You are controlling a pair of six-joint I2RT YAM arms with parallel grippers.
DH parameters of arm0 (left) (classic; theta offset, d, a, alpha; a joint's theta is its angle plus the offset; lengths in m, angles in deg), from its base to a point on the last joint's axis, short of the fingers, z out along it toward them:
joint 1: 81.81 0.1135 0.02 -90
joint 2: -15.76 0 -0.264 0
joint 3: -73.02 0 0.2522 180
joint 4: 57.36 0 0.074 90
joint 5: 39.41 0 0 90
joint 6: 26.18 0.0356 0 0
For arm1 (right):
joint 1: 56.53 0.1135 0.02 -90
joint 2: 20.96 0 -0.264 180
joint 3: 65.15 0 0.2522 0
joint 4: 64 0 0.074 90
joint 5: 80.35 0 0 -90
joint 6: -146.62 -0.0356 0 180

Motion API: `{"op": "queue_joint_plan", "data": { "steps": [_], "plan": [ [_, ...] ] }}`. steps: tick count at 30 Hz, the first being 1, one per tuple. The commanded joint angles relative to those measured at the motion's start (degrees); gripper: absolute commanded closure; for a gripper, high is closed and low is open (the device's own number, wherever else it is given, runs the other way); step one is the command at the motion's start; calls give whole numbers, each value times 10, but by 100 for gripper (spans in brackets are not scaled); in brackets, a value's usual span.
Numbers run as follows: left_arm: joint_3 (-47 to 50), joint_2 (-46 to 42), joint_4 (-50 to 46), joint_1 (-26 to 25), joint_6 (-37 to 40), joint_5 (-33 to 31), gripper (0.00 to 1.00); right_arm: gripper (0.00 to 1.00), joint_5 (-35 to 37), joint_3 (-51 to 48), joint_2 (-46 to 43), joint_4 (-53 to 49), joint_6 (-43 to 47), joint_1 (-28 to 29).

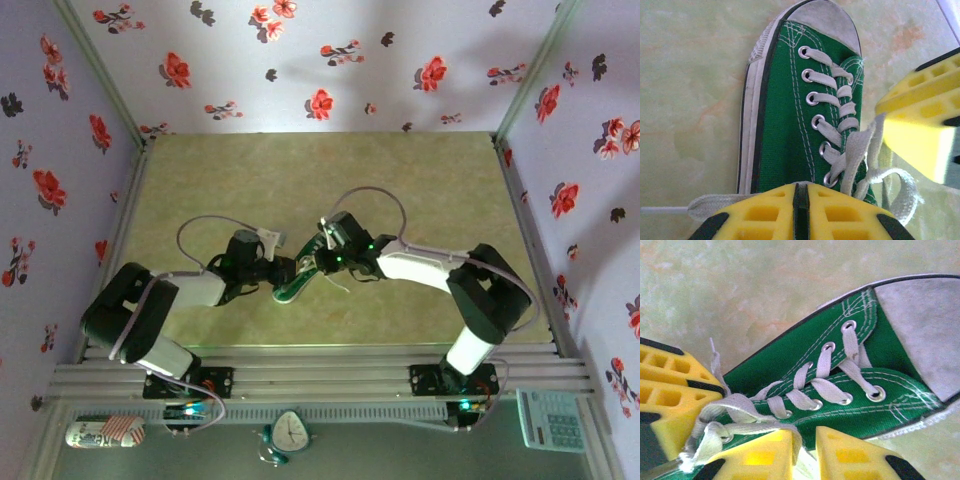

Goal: Tie the shoes

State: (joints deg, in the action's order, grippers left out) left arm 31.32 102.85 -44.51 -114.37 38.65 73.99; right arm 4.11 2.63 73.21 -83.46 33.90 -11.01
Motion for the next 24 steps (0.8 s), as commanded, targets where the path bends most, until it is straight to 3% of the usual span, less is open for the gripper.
{"op": "queue_joint_plan", "data": {
  "steps": [1, 7, 15, 24],
  "plan": [
    [-13, 6, 17, -7, 0, 10, 85, 76, 30, -20, -43, 11, -11, -6],
    [-13, 4, 19, -9, -1, 10, 85, 71, 76, -84, -103, 50, -141, 1],
    [-19, 9, 18, -11, 0, 10, 85, 65, 54, -143, -104, 180, -326, 44],
    [-13, 5, 20, -13, 0, 10, 86, 60, 19, -168, -61, 248, -393, 48]
  ]
}}
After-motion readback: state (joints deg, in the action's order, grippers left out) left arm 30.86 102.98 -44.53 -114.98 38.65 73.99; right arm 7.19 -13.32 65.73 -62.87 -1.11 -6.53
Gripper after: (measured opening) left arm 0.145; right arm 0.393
